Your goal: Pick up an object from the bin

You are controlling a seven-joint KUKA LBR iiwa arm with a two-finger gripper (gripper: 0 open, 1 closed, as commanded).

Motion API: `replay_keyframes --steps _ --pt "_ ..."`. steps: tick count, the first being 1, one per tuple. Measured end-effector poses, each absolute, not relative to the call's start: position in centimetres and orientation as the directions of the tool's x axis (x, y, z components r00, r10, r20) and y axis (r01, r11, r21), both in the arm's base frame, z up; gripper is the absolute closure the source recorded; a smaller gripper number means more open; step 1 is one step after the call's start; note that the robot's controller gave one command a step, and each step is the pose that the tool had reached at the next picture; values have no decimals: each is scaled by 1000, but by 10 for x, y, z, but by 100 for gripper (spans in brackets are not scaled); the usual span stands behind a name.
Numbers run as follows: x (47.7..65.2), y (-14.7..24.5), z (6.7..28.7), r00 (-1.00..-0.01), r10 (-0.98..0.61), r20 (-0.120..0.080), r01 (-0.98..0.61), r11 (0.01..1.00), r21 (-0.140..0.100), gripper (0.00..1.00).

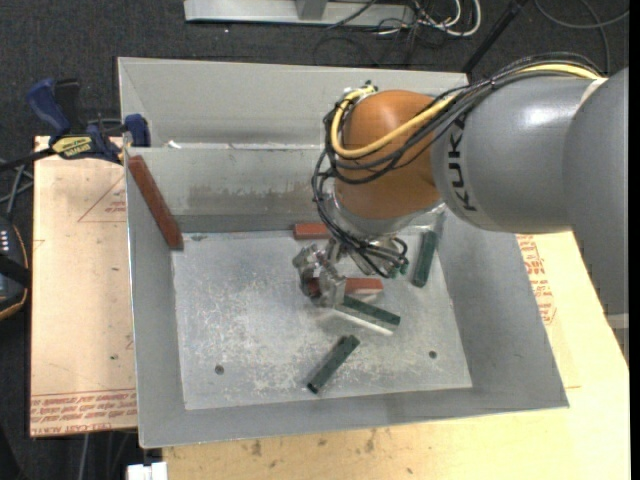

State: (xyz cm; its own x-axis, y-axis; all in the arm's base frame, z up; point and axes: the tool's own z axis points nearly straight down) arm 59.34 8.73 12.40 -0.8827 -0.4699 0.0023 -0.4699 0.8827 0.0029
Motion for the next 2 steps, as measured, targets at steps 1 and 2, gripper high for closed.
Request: replay_keyframes --steps 1,2 --pt "600 6 121 -840 -543 -1 -543 840 1 0" --pt "600 7 121 -840 -543 -2 -543 840 1 0"
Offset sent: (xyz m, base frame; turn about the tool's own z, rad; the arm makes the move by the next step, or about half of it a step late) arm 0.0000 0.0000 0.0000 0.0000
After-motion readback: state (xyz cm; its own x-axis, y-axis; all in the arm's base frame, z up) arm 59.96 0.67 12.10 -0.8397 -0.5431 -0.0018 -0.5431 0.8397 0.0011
